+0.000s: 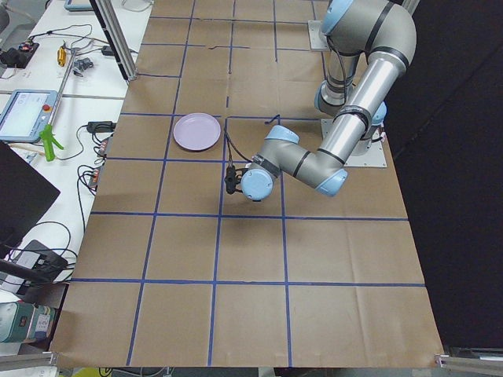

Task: Flip cup and place on plate
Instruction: 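Close the left gripper on the open rim of the white cup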

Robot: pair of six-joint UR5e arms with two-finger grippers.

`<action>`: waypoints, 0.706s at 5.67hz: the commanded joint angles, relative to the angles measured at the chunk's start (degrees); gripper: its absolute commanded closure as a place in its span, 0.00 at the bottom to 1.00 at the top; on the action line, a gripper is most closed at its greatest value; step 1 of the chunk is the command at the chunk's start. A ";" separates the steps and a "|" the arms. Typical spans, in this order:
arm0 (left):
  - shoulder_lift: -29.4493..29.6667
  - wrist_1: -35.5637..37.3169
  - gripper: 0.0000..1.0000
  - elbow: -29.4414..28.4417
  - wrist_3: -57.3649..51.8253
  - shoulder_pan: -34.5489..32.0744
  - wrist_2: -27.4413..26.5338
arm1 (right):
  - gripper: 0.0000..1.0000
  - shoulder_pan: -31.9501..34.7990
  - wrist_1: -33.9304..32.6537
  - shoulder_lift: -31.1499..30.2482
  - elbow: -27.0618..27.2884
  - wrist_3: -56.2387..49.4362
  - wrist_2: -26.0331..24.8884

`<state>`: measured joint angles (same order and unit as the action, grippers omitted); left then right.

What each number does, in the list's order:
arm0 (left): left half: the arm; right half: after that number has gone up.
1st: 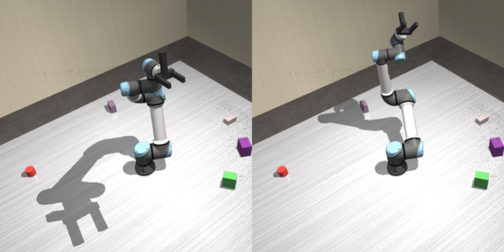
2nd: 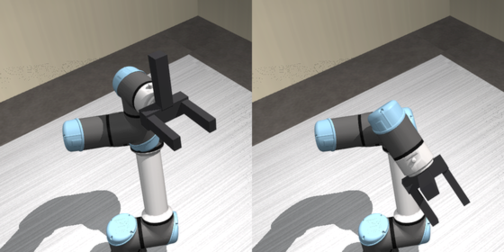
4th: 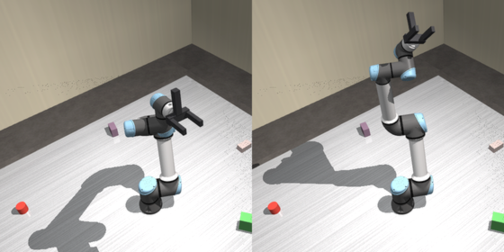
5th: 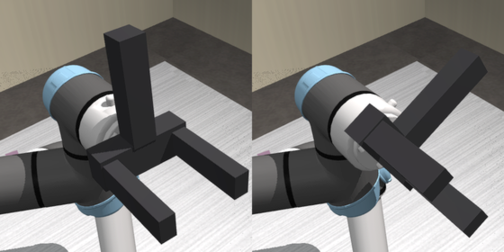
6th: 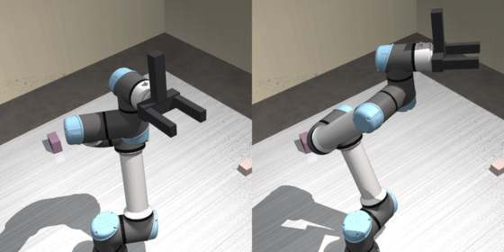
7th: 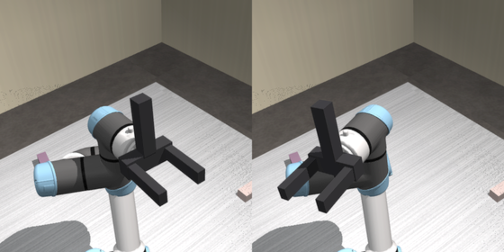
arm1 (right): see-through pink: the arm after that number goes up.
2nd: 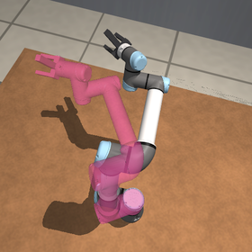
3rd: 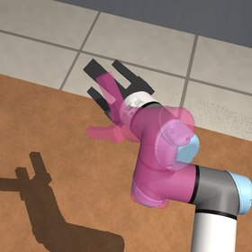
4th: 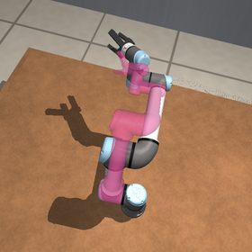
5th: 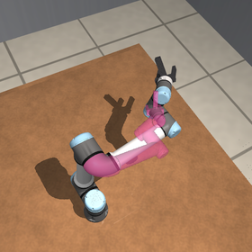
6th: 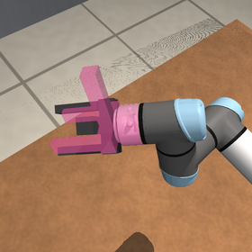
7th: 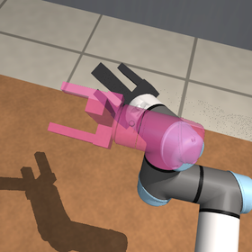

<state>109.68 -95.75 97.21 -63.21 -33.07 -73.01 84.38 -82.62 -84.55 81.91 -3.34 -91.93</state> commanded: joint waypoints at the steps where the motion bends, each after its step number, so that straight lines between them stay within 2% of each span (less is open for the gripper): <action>1: 3.59 -3.74 0.01 0.09 -5.14 1.60 2.00 | 0.00 0.00 0.00 0.00 0.00 0.00 0.00; 2: 6.74 -8.45 0.02 -0.09 -6.74 1.60 2.43 | 0.00 0.00 0.00 0.00 0.00 0.00 0.00; 4: 10.18 -10.07 0.04 0.00 -8.95 1.43 3.57 | 0.00 0.00 0.00 0.00 0.00 0.00 0.00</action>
<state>118.09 -105.03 97.15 -71.50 -31.53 -70.23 84.38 -82.62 -84.55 81.91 -3.34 -91.93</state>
